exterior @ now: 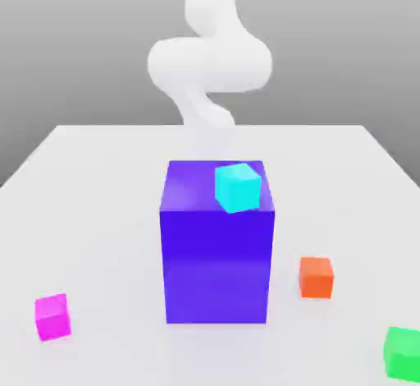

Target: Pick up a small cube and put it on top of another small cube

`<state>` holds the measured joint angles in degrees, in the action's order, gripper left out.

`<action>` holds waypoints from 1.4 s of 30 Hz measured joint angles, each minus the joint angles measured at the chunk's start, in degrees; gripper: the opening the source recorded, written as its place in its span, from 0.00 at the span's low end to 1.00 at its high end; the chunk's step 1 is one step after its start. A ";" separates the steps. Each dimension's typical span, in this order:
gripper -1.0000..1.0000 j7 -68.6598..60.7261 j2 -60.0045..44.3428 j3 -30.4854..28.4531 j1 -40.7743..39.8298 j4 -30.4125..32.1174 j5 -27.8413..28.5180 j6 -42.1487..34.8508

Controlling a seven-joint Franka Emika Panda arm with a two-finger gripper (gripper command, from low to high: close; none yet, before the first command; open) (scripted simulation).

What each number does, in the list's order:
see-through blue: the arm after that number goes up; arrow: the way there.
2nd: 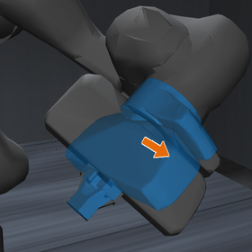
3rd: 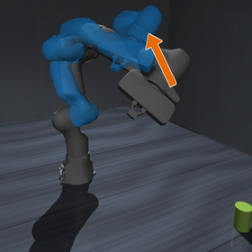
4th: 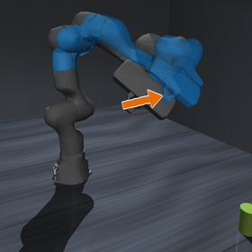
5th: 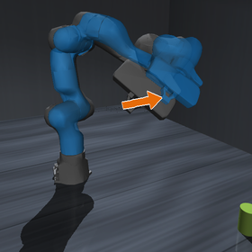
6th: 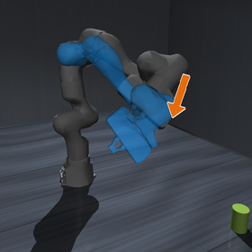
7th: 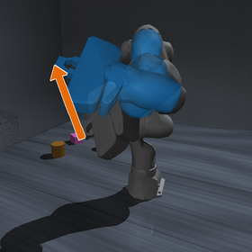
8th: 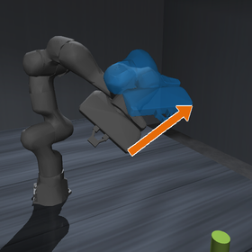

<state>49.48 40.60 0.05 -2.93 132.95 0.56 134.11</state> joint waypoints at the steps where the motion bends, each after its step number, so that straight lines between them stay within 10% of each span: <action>1: 0.50 1.60 -2.26 -0.02 -1.22 0.49 0.29 0.97; 17: 0.50 23.71 -35.66 -5.15 -15.68 7.83 2.31 15.59; 30: 0.50 27.57 -62.76 -4.96 -23.99 9.82 -7.53 30.67; 31: 0.00 27.30 -64.13 -4.54 -24.35 9.55 -7.85 31.75; 42: 0.00 28.94 -57.12 -6.03 -23.34 11.00 -5.71 26.26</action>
<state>78.42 -16.52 -5.98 -26.27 143.95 -5.14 160.37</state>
